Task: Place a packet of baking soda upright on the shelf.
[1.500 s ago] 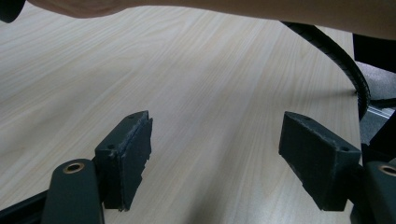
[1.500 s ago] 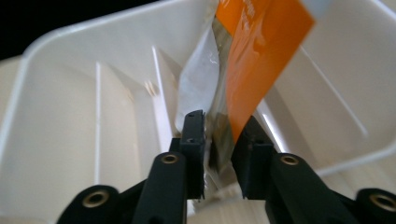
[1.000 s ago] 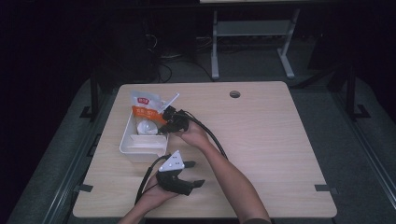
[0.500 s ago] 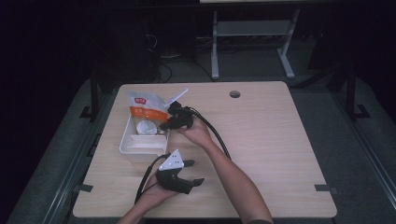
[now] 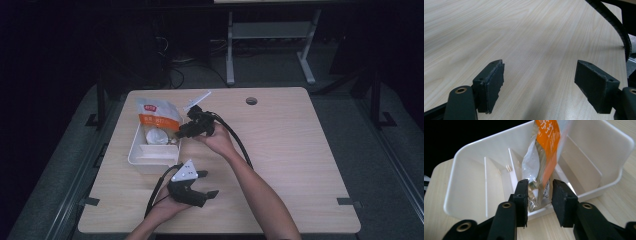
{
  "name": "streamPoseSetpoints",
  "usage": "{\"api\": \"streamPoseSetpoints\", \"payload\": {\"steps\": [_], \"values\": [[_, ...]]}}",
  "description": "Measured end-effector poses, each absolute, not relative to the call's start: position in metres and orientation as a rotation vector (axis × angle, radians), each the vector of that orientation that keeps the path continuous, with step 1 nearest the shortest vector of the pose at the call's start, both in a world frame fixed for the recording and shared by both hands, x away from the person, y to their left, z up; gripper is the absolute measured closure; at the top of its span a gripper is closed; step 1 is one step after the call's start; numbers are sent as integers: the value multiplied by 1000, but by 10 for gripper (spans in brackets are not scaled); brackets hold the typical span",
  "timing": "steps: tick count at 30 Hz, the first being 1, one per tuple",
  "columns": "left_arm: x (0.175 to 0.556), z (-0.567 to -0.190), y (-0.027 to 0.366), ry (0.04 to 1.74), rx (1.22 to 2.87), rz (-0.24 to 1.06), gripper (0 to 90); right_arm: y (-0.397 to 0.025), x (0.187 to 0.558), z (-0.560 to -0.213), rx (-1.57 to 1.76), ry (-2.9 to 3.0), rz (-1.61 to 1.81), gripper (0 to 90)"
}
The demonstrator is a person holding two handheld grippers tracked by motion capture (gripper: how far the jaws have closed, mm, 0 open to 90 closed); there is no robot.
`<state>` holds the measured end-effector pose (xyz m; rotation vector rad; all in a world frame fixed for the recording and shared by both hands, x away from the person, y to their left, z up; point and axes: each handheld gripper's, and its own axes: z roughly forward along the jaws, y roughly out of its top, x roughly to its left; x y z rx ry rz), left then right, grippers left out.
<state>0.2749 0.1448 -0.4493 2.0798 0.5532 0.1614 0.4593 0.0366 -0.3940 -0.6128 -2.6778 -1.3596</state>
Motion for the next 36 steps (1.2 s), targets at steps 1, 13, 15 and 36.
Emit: {"api": "streamPoseSetpoints", "payload": {"steps": [1,13,15,36], "values": [[275,-449,145,554,2080,162,228,34,459,-393,-616,-2677,-1364,619],[276,-450,146,565,2083,166,228,7,454,-387,-646,-2673,-1387,564],[276,-449,146,566,2082,166,227,2,453,-386,-655,-2672,-1388,553],[278,-450,147,577,2088,170,225,-46,442,-377,-725,-2647,-1429,470]]}}
